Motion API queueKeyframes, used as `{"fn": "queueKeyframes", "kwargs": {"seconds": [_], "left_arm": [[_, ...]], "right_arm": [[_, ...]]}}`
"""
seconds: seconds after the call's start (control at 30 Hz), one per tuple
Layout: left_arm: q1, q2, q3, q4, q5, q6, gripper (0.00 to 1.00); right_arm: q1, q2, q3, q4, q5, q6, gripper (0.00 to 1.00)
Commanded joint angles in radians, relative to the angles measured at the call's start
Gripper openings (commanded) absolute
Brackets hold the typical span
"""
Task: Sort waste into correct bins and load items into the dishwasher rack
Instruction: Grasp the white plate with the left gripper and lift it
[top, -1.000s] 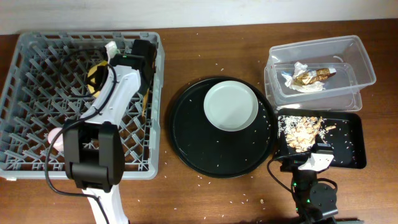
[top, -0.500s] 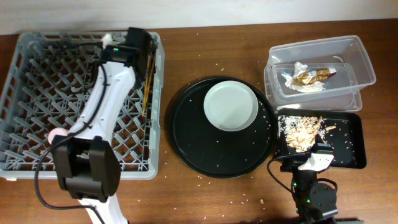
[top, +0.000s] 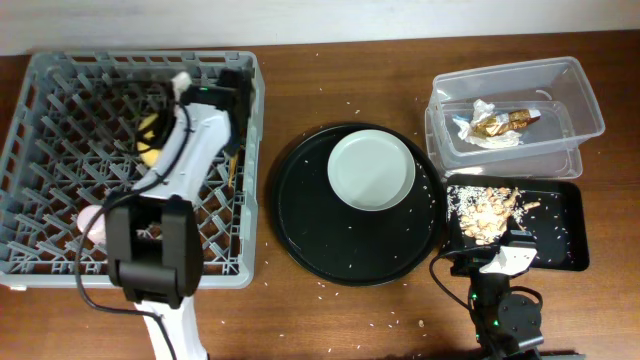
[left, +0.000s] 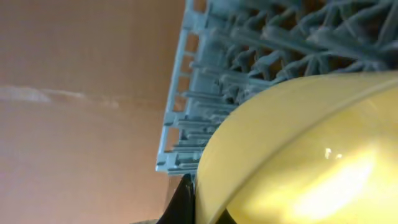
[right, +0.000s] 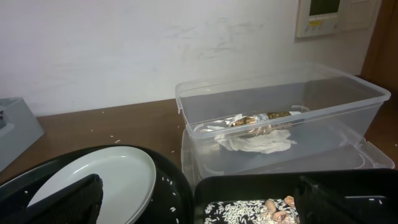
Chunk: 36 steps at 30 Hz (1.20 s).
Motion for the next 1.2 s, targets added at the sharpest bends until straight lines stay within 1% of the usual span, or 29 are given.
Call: {"fn": "queueKeyframes", "kwargs": {"seconds": [0.0,0.07,0.1,0.13,0.17,0.2,0.23,0.3,0.37,0.43,0.47,0.5,0.53,0.57,0.63,0.77,0.8,0.87,0.9,0.93,0.97,1.0,1.03,1.07,1.1,1.17], "left_arm": [[-0.073,0.056,-0.022,-0.013,0.101,0.001,0.04],[-0.095,0.053,-0.020,-0.026,0.113,0.000,0.08],[-0.103,0.048,-0.012,-0.050,0.135,-0.004,0.14],[-0.112,0.036,0.016,-0.101,0.186,-0.037,0.33],[-0.120,0.023,0.043,-0.134,0.231,-0.049,0.57],[-0.129,0.002,0.085,-0.162,0.314,-0.048,0.72],[-0.132,-0.016,0.122,-0.181,0.395,-0.048,0.74],[-0.133,-0.085,0.194,-0.191,0.689,-0.032,0.79],[-0.126,-0.144,0.201,-0.163,0.906,-0.032,0.84],[-0.126,-0.173,0.201,-0.157,1.031,-0.032,0.86],[-0.130,-0.188,0.201,-0.143,1.159,-0.029,0.86],[-0.134,-0.189,0.201,-0.127,1.236,-0.003,0.86],[-0.150,-0.187,0.199,-0.083,1.384,0.083,0.85],[-0.169,-0.184,0.192,-0.048,1.445,0.127,0.85],[-0.222,-0.175,0.183,-0.002,1.452,0.140,0.87],[-0.349,-0.142,0.153,0.174,1.452,0.140,0.87],[-0.384,-0.112,0.147,0.234,1.455,0.140,0.87],[-0.422,-0.042,0.145,0.290,1.485,0.139,0.85],[-0.426,-0.005,0.145,0.290,1.503,0.130,0.77],[-0.425,0.035,0.144,0.259,1.489,0.084,0.70],[-0.419,0.075,0.145,0.210,1.429,0.026,0.70],[-0.414,0.095,0.145,0.179,1.382,0.001,0.69],[-0.402,0.121,0.144,0.142,1.304,-0.029,0.69],[-0.392,0.133,0.144,0.138,1.281,-0.041,0.68],[-0.381,0.134,0.145,0.143,1.281,-0.041,0.66],[-0.358,0.128,0.168,0.147,1.285,-0.036,0.65]], "right_arm": [[-0.005,-0.006,-0.009,-0.001,-0.001,0.000,0.98],[-0.005,-0.006,-0.009,-0.001,-0.001,0.000,0.98],[-0.005,-0.006,-0.009,-0.001,-0.001,0.000,0.98],[-0.005,-0.006,-0.009,-0.001,-0.001,0.000,0.98],[-0.005,-0.006,-0.009,-0.001,-0.001,0.000,0.98],[-0.005,-0.006,-0.009,-0.001,-0.001,0.000,0.98],[-0.005,-0.006,-0.009,-0.001,-0.001,0.000,0.99],[-0.005,-0.006,-0.009,-0.001,-0.001,0.000,0.98],[-0.005,-0.006,-0.009,-0.001,-0.001,0.000,0.98],[-0.005,-0.006,-0.009,-0.001,-0.001,0.000,0.98],[-0.005,-0.006,-0.009,-0.001,-0.001,0.000,0.99],[-0.005,-0.006,-0.009,-0.001,-0.001,0.000,0.99],[-0.005,-0.006,-0.009,-0.001,-0.001,0.000,0.98],[-0.005,-0.006,-0.009,-0.001,-0.001,0.000,0.98],[-0.005,-0.006,-0.009,-0.001,-0.001,0.000,0.98],[-0.005,-0.006,-0.009,-0.001,-0.001,0.000,0.99],[-0.005,-0.006,-0.009,-0.001,-0.001,0.000,0.98],[-0.005,-0.006,-0.009,-0.001,-0.001,0.000,0.98],[-0.005,-0.006,-0.009,-0.001,-0.001,0.000,0.98],[-0.005,-0.006,-0.009,-0.001,-0.001,0.000,0.98],[-0.005,-0.006,-0.009,-0.001,-0.001,0.000,0.98],[-0.005,-0.006,-0.009,-0.001,-0.001,0.000,0.98],[-0.005,-0.006,-0.009,-0.001,-0.001,0.000,0.98],[-0.005,-0.006,-0.009,-0.001,-0.001,0.000,0.98],[-0.005,-0.006,-0.009,-0.001,-0.001,0.000,0.98],[-0.005,-0.006,-0.009,-0.001,-0.001,0.000,0.98]]}}
